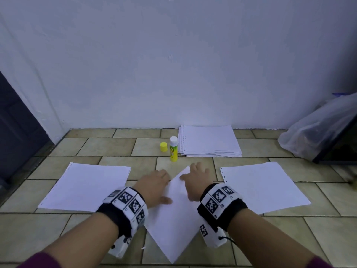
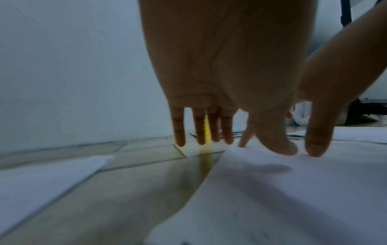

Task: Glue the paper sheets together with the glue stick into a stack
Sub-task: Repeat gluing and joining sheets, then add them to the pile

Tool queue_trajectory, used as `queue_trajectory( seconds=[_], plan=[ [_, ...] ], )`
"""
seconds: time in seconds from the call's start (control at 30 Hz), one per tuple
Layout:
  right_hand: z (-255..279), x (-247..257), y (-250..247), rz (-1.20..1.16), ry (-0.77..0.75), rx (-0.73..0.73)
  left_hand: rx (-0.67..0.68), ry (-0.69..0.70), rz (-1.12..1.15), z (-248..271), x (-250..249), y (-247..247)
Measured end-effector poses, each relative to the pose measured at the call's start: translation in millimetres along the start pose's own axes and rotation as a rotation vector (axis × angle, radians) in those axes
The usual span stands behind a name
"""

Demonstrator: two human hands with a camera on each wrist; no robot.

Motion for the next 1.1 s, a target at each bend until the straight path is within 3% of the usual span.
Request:
queue_trajectory(
  seconds=[0.07, 0.2, 0.37, 0.47, 0.57, 0.67, 0.9, 1.0, 1.1],
  plan=[
    [-2.1, 12.0, 2.5, -0.055, -0.044, -0.031, 0.032, 0.054, 0.104, 1.1, -12.9, 9.7],
    [-0.8, 23.7, 5.3, -0.180, -0.014, -0.093, 0.034, -0.008, 0.040, 3.8, -8.8, 10.7],
    [-6.6, 42.8, 8.1, -0.224, -0.103, -0.036, -0.036, -0.109, 0.050, 0.3, 10.4, 6.2],
    [-10.2, 54.2, 8.1, -0.272, -0.194, 0.024, 0.019, -0.119, 0.130, 0.7, 19.4, 18.1],
    [-9.8, 57.6, 7.3, -0.363, -0.241, 0.066, 0.079, -0.113, 0.070, 0.7, 22.1, 26.5],
    [-7.9, 39.7, 6.2, -0.438, -0.202, 0.066, 0.100, -0.148, 0.009, -1.2, 25.9, 29.4],
    [-2.0, -36.5, 28.1, -0.571, 0.068, 0.052, 0.102, -0.141, -0.056, 0.0, 27.6, 33.2],
    [0.7, -29.6, 19.0, -0.464, 0.051, -0.007, 0.073, -0.125, -0.120, 0.9, 25.1, 25.8],
    [4.4, -11.9, 13.4, -0.193, 0.054, -0.016, 0.008, -0.132, -0.153, -1.3, 27.5, 12.5]
  ],
)
Point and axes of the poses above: each hand's wrist, its own z-axis away from the middle knuckle, its own y-axis out of the palm, x = y × z, the point moved 9 cm from there along -z, towards the middle knuckle, and after that the axes turned 11 degrees about -y, right-handed, at the moved point
